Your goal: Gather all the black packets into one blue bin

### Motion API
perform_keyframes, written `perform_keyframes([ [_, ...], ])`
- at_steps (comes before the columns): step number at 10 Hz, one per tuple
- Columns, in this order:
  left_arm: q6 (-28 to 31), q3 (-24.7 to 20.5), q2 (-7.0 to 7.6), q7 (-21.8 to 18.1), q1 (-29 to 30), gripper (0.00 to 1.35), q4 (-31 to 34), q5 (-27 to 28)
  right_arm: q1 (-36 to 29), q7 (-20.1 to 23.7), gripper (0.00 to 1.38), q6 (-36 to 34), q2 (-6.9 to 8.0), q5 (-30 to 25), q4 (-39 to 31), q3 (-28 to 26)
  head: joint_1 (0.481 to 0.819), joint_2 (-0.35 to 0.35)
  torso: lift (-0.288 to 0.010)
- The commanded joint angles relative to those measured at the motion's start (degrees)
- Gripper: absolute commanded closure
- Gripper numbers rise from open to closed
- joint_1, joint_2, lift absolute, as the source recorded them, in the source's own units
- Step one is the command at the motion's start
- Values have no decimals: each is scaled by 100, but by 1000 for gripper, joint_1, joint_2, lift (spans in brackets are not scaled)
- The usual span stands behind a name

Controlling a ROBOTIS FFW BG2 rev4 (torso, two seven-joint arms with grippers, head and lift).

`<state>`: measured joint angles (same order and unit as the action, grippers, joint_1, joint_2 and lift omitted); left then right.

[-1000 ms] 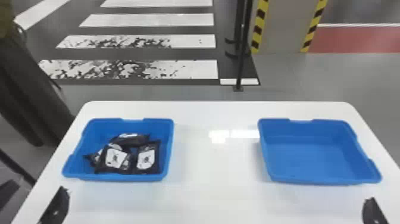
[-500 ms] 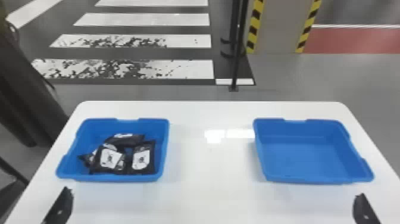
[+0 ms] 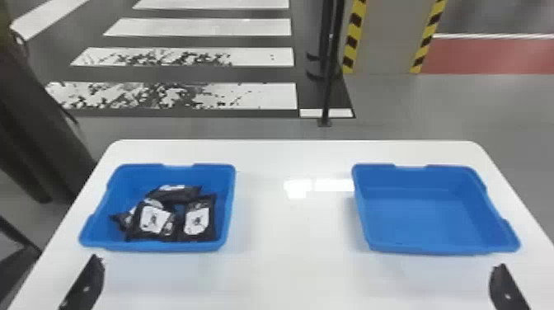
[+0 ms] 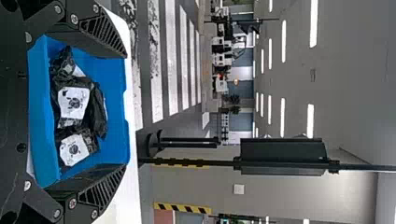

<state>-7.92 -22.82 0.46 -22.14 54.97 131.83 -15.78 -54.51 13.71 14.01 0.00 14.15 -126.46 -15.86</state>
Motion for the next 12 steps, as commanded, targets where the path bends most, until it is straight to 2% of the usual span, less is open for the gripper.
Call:
perform_keyframes([
  [1,4,-3,7,0,-27,214,0,1,24,0,233,-8,5,-10,-4,-2,695,21,-110],
  [12,74,-3,33,0,-84,219,-28,24,24,0,233,-121,5,-56,-46,-2,695,23,-110],
])
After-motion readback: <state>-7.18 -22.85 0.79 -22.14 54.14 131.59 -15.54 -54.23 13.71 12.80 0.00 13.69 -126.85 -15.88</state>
